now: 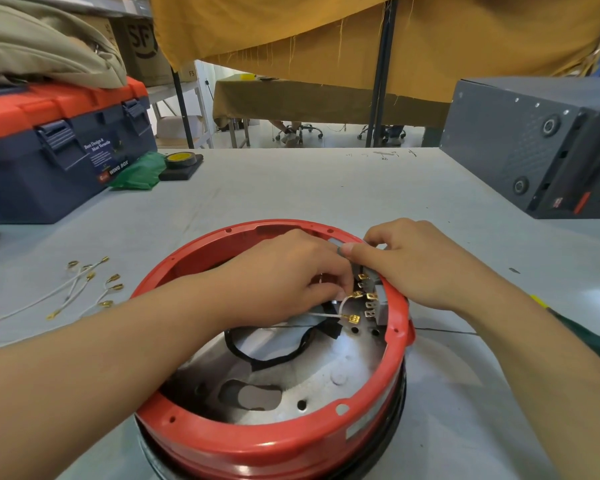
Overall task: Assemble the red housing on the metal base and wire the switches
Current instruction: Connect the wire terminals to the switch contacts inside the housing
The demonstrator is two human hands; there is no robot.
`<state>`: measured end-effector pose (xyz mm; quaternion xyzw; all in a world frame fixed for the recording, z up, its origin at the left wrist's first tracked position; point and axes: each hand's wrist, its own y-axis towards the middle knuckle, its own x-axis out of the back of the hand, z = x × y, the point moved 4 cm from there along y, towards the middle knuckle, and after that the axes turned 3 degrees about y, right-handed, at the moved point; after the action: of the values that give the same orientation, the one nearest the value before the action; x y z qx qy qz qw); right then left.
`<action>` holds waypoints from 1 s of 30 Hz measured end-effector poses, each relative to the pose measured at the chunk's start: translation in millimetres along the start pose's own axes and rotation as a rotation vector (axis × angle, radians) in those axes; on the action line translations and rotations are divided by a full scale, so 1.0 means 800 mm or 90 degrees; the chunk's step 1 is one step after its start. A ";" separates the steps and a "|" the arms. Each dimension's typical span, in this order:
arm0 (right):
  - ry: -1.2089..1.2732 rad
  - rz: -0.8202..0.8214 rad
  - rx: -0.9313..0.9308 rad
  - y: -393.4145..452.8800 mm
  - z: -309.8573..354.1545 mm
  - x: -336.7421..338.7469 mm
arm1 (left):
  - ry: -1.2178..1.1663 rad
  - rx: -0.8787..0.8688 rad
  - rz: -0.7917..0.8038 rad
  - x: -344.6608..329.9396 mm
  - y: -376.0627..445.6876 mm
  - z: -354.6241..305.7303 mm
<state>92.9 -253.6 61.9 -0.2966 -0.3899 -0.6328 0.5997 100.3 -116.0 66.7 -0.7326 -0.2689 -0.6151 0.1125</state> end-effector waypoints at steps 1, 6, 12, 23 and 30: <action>0.000 0.000 -0.001 0.000 0.000 0.000 | 0.003 -0.001 0.001 0.000 0.000 0.000; 0.009 0.004 0.001 0.000 -0.001 -0.001 | 0.017 -0.003 -0.003 -0.002 0.000 0.000; 0.009 0.007 -0.001 0.000 -0.002 -0.001 | 0.046 -0.005 0.007 -0.004 0.000 -0.001; 0.001 0.000 0.003 -0.001 -0.002 -0.002 | 0.055 0.004 0.024 -0.009 0.000 -0.006; -0.002 -0.006 0.018 0.000 -0.002 -0.002 | 0.059 0.011 0.002 -0.008 0.000 -0.005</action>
<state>93.4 -253.8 59.9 -0.2873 -0.4013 -0.6296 0.6000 96.7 -119.7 61.2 -0.7026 -0.2674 -0.6460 0.1324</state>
